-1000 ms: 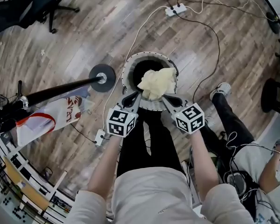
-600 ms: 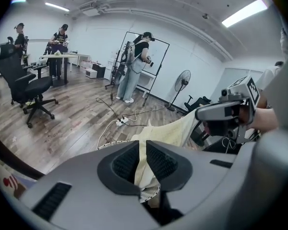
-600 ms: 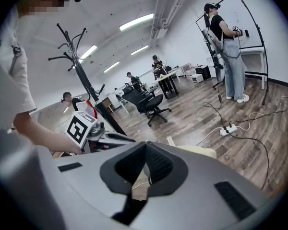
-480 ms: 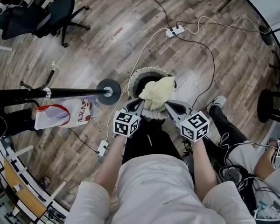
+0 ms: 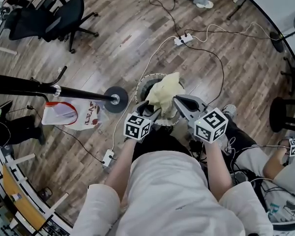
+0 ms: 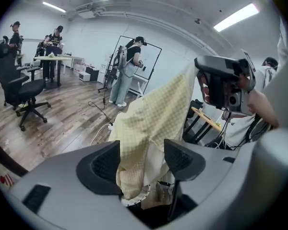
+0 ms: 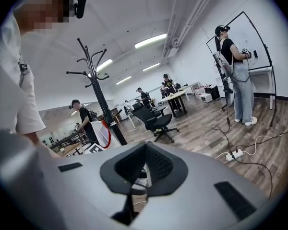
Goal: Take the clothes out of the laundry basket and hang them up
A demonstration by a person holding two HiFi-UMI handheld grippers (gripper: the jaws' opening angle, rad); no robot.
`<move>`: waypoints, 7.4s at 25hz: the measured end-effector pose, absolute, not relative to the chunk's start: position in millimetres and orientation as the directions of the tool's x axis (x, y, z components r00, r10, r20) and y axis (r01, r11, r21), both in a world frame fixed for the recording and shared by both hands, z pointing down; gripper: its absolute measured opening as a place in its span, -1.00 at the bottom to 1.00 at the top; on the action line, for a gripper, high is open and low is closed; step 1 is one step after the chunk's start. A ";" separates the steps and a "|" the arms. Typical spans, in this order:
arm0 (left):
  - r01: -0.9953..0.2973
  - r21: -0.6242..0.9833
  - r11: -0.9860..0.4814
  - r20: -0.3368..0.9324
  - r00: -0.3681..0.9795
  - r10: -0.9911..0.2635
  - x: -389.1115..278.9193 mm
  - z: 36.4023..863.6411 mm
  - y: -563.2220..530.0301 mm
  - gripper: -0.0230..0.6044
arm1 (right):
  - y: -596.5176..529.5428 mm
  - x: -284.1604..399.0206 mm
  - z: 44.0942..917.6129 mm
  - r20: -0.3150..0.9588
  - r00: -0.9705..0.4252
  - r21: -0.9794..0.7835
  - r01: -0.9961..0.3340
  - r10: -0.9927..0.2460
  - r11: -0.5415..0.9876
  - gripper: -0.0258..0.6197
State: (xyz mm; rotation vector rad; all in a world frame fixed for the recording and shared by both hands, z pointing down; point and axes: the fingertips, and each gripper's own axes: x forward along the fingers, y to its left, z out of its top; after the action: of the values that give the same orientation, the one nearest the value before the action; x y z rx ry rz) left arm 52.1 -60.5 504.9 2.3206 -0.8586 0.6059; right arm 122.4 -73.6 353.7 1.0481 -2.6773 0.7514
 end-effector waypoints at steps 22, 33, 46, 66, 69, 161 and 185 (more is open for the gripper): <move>-0.657 0.307 -0.689 0.531 0.719 -0.449 81.7 474.5 -47.9 -0.46 | -55.7 112.8 288.1 0.204 -0.809 -0.310 -0.587 -0.551 0.748 -0.91; -0.708 0.224 -0.670 0.486 0.677 -0.552 25.6 427.0 -56.7 -0.82 | -52.1 97.2 290.1 0.229 -0.790 -0.303 -0.613 -0.568 0.730 -0.90; -0.730 0.083 -0.679 0.342 0.660 -0.669 -45.5 333.6 -57.9 -0.83 | -17.2 30.3 298.5 0.254 -0.816 -0.291 -0.576 -0.518 0.764 -0.90; -0.645 -0.048 -0.763 0.119 0.755 -0.645 -140.7 233.4 -49.8 -0.83 | -18.4 -30.4 256.2 0.167 -0.855 -0.212 -0.518 -0.492 0.829 -0.66; -0.607 -0.043 -0.794 0.092 0.788 -0.608 -146.5 224.0 -40.3 -0.83 | -29.1 -43.8 253.8 0.202 -0.848 -0.162 -0.522 -0.489 0.838 -0.64; -0.768 -0.638 -0.058 -0.318 0.331 -0.889 -327.6 -158.0 -64.3 -0.83 | -155.1 -247.7 -140.2 -0.174 -0.774 0.839 -0.440 -0.609 0.321 -0.83; -0.743 -0.668 -0.031 -0.226 0.243 -0.943 -362.4 -90.9 -97.7 -0.83 | -200.1 -298.5 -63.4 -0.009 -0.895 0.734 -0.309 -0.446 0.604 -0.82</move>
State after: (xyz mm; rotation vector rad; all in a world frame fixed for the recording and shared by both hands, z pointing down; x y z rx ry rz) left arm -362.4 -97.7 -90.9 2.9121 -2.4761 0.5827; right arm -298.5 -200.1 -63.4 0.6299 -2.6542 -1.1647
